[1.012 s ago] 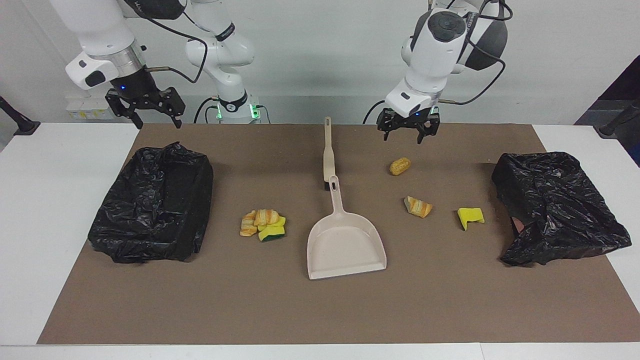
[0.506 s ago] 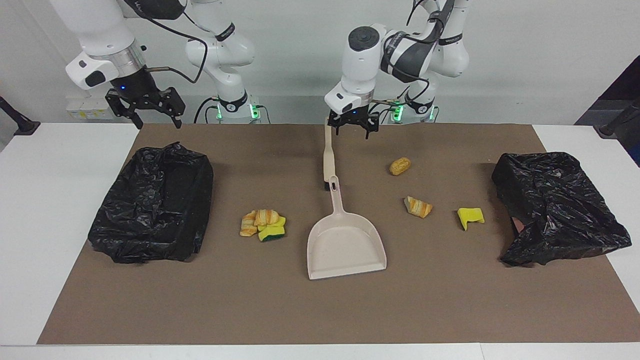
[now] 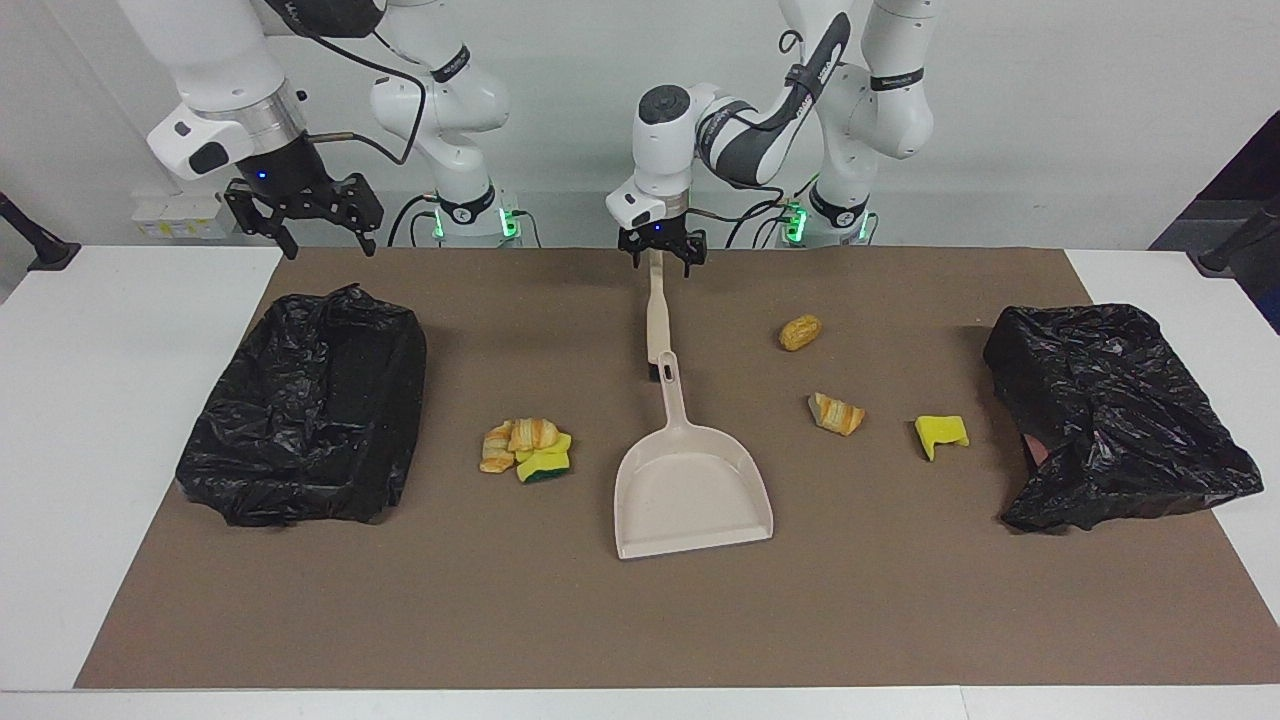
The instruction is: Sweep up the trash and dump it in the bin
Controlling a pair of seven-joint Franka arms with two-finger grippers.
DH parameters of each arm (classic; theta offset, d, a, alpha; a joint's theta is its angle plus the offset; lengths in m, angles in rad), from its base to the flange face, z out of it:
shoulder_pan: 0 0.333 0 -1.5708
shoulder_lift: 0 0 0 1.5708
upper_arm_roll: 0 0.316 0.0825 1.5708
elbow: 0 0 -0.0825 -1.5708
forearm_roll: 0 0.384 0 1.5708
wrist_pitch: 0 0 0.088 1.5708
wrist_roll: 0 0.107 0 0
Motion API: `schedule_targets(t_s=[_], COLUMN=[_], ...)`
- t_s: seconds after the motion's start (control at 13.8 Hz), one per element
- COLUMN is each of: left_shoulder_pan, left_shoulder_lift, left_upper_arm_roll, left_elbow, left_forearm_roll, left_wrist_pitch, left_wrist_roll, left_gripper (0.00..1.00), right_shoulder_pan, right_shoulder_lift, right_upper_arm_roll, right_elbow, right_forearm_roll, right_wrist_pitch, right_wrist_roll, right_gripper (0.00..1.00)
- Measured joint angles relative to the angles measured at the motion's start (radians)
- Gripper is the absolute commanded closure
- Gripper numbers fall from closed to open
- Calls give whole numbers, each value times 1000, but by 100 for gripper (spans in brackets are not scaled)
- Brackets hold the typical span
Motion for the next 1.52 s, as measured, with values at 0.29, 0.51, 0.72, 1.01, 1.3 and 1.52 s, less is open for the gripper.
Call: schedule_targets(t_s=[0.29,0.51,0.72,1.01,1.3,1.52], left_shoulder_pan=[-13,-14,-14,-15,-16,-16], left_shoulder_lift=[50,68,65,61,61,61], left_upper_arm_roll=[1,7,8,7,6,6], left_elbow=[-26,-20,-12,9,13,15], left_forearm_roll=[0,0,0,0,0,0], left_wrist_pitch=[55,69,55,19,17,-6], left_wrist_roll=[0,-1,-10,-17,-20,-23], left_gripper=[0,0,0,0,61,100], right_shoulder_pan=[5,5,6,22,23,23], right_shoulder_lift=[0,0,0,-1,-1,-1], right_upper_arm_roll=[-2,1,-8,-11,-11,-11], right_elbow=[0,0,-4,-7,-9,-12], right_forearm_roll=[2,2,1,1,1,1], right_wrist_pitch=[-2,-21,-12,-8,-6,-6], right_wrist_roll=[0,0,0,0,0,0], right_gripper=[0,0,0,0,0,0])
